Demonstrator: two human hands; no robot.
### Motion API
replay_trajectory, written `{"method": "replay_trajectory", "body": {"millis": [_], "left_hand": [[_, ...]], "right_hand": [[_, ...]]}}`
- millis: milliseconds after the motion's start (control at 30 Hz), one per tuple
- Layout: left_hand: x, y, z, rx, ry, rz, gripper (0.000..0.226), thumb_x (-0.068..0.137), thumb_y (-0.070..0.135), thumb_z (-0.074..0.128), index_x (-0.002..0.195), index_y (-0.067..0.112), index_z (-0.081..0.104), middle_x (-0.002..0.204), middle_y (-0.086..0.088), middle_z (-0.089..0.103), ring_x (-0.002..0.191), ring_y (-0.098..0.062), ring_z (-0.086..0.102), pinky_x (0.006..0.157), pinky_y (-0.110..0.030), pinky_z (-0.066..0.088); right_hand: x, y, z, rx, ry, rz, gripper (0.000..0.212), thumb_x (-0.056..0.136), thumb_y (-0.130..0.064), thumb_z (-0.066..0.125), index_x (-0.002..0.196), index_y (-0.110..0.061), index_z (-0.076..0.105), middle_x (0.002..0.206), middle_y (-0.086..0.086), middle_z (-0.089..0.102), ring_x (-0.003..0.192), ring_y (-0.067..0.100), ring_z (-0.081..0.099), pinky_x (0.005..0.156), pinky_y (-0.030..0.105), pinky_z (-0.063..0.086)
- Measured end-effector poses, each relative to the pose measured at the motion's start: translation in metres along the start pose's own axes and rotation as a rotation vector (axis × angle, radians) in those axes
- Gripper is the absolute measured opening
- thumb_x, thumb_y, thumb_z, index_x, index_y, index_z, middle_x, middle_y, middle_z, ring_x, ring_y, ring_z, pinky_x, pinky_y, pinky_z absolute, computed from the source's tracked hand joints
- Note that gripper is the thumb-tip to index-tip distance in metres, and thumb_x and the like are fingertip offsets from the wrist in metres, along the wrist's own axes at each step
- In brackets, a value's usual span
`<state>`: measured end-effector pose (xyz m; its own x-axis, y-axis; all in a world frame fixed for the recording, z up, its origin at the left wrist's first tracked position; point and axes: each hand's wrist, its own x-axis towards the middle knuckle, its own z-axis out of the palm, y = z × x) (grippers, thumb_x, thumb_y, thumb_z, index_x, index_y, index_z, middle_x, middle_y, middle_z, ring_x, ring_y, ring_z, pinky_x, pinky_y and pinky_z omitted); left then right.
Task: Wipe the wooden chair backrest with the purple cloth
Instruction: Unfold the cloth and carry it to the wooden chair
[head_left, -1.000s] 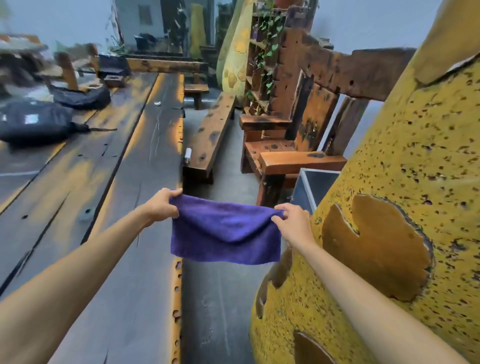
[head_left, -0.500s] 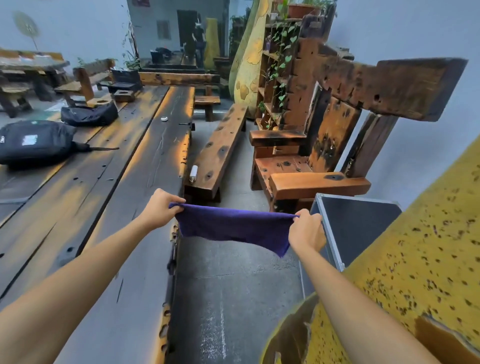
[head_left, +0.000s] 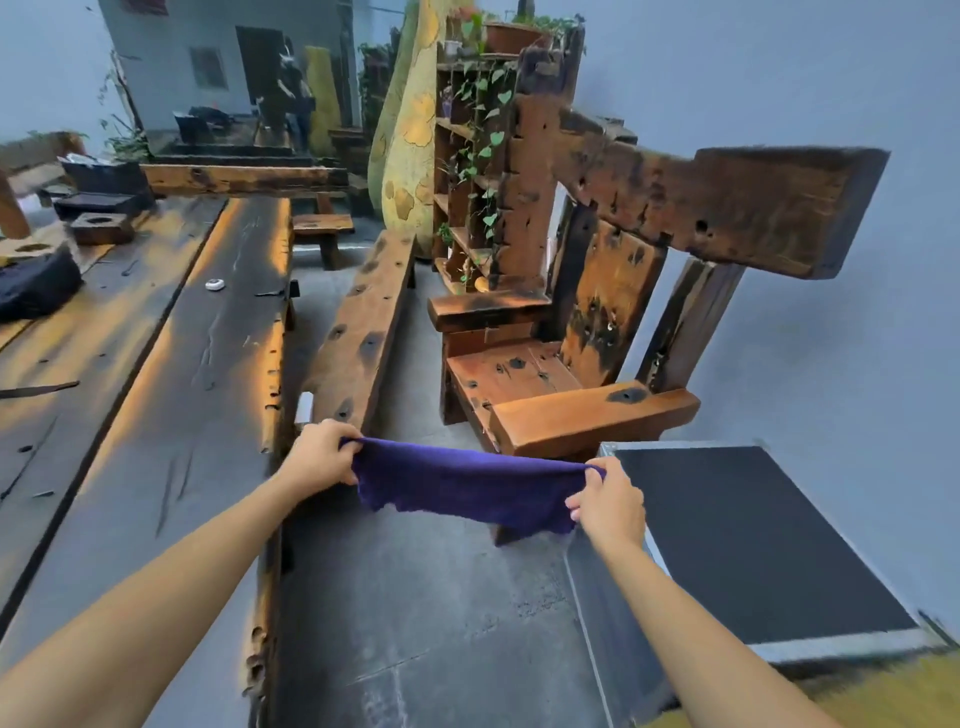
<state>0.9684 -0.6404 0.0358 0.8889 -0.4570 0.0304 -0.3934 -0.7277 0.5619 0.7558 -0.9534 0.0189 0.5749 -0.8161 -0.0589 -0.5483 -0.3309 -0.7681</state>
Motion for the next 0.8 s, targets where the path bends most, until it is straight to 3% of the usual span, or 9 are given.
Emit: {"method": "replay_trajectory", "body": {"millis": [100,200,367,600,700,800], "left_hand": [[0.069,-0.003,-0.003,-0.059,0.028,0.038,0.019,0.091,0.005,0.066,0.103,0.014,0.078,0.089,-0.002,0.075,0.086,-0.018,0.073,0.086,-0.036,0.058],[0.126,0.0,-0.015,-0.156,0.034,0.038,0.019,0.089,0.003,0.071,0.103,0.014,0.078,0.09,-0.001,0.074,0.092,-0.021,0.071,0.091,-0.044,0.059],[0.199,0.017,-0.036,-0.46,0.073,0.011,0.019,0.093,0.002,0.064,0.097,0.013,0.079,0.088,-0.008,0.079,0.078,-0.024,0.078,0.086,-0.047,0.063],[0.297,0.065,-0.058,-0.568,0.171,0.1,0.023,0.091,0.004,0.063,0.09,0.022,0.078,0.085,-0.003,0.077,0.08,-0.02,0.077,0.081,-0.043,0.064],[0.35,0.081,-0.061,-0.572,0.197,0.178,0.025,0.092,0.006,0.061,0.091,0.025,0.078,0.088,0.001,0.078,0.08,-0.015,0.077,0.078,-0.039,0.065],[0.411,0.096,-0.062,-0.565,0.219,0.229,0.025,0.094,0.009,0.06,0.093,0.026,0.077,0.088,0.004,0.078,0.075,-0.008,0.077,0.076,-0.035,0.066]], "right_hand": [[0.039,-0.034,0.017,0.368,0.005,0.087,0.022,0.105,-0.014,0.036,0.111,-0.021,0.056,0.075,0.006,0.076,0.065,0.017,0.076,0.062,0.039,0.062],[0.077,-0.065,0.025,0.497,0.065,0.067,0.019,0.106,-0.012,0.039,0.109,-0.021,0.055,0.086,0.006,0.077,0.065,0.007,0.075,0.049,0.024,0.057],[0.128,-0.102,0.027,0.649,0.128,0.064,0.017,0.108,-0.017,0.043,0.108,-0.023,0.058,0.096,0.005,0.078,0.081,0.013,0.078,0.063,0.031,0.061],[0.211,-0.16,0.027,0.576,0.275,-0.051,0.018,0.107,-0.021,0.045,0.107,-0.031,0.06,0.095,-0.001,0.078,0.083,0.011,0.078,0.072,0.04,0.065],[0.253,-0.184,0.036,0.496,0.307,-0.139,0.023,0.107,-0.024,0.046,0.1,-0.04,0.059,0.091,-0.011,0.076,0.081,0.003,0.076,0.069,0.035,0.065],[0.303,-0.208,0.051,0.469,0.312,-0.207,0.02,0.108,-0.024,0.045,0.107,-0.039,0.059,0.096,-0.012,0.074,0.081,-0.001,0.074,0.063,0.026,0.063]]}}
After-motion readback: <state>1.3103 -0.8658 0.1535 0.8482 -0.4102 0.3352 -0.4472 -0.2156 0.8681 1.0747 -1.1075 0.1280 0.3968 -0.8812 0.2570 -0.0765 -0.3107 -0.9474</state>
